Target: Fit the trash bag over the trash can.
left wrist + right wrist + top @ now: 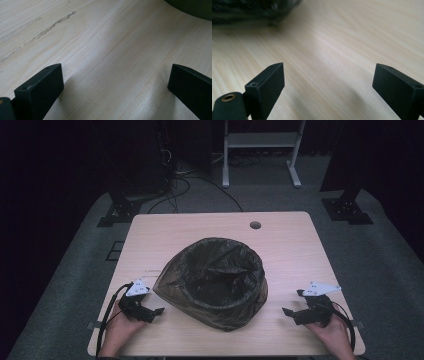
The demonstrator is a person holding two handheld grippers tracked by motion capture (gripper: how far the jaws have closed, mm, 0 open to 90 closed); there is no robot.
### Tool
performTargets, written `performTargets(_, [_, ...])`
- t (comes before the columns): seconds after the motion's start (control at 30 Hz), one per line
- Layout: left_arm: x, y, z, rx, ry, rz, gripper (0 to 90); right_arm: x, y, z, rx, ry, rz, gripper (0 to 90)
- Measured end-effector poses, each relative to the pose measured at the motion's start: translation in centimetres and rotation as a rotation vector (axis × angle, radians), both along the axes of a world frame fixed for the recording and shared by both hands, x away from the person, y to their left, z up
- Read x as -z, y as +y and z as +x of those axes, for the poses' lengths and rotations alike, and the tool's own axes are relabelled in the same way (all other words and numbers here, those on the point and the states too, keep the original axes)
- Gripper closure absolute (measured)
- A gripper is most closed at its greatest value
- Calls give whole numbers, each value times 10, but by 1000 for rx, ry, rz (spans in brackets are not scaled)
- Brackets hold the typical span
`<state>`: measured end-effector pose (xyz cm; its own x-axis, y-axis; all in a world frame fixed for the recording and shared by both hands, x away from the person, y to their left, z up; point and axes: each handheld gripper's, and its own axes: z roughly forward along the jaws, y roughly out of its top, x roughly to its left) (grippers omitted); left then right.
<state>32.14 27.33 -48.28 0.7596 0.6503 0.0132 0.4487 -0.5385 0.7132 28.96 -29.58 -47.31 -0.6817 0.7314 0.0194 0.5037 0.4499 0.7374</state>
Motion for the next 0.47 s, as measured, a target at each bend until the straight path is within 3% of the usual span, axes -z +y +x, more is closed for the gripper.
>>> performTargets(0.17, [0,0,0,1,0,0,0,11,-3,0,14,6,-2,90])
performTargets(0.23, [0,0,0,1,0,0,0,13,-2,-1,13,3,-24,91])
performTargets(0.47, [0,0,0,2,1,-1,0,14,-1,-2,20,1,-17,91])
